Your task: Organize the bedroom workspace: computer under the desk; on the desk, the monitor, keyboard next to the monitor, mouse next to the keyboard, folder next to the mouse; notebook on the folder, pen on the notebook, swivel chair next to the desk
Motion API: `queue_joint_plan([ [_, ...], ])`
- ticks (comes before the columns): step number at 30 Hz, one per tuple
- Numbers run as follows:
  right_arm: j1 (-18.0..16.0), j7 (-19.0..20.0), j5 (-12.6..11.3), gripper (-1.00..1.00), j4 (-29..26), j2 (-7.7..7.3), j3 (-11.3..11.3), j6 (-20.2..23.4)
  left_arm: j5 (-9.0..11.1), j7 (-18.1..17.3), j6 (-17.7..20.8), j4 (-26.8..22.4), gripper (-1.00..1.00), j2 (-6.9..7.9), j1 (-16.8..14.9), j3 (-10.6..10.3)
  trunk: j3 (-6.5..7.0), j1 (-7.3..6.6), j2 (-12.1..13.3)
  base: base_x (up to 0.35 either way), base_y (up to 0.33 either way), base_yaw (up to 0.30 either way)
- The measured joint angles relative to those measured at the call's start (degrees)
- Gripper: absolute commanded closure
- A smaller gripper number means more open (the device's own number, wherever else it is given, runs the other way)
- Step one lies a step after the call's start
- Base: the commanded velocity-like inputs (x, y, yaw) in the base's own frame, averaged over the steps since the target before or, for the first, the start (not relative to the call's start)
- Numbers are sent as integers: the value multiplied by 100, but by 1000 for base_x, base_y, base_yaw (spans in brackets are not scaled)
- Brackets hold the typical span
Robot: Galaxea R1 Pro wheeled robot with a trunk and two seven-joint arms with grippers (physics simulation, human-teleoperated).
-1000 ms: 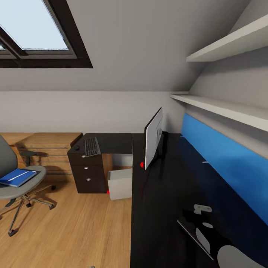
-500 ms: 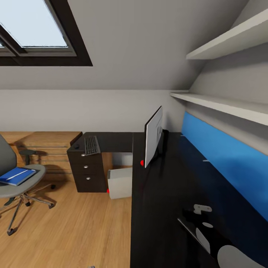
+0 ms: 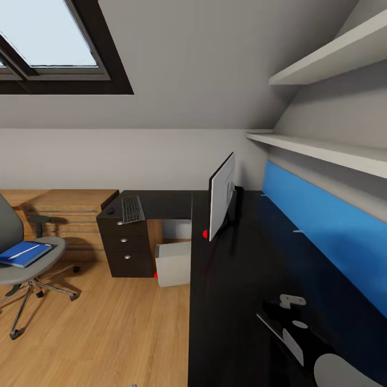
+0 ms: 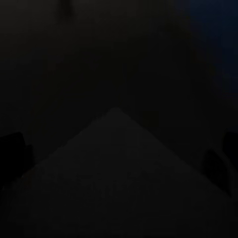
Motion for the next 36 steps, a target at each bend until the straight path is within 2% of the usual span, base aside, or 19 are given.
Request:
queue_joint_plan([
  [2, 0, 0, 3, -100, 0, 0, 1, -1, 2, -4, -3, 232, -100, 0, 0, 16, 0, 0, 0, 0, 0, 0],
  [7, 0, -4, -4, -100, 3, 0, -4, -5, -10, -5, -27, 409, -100, 4, 0, 24, 0, 2, 0, -69, 0, 0],
  [17, 1, -10, 31, -100, -14, 0, -3, 20, -14, -5, -236, 464, -100, 4, -1, 25, 0, 1, -1, -136, 0, 0],
  [36, 0, -3, -5, -100, 6, -7, 0, -10, -4, -5, -261, 493, -100, 0, 0, 26, 0, 1, 0, -173, 0, 0],
])
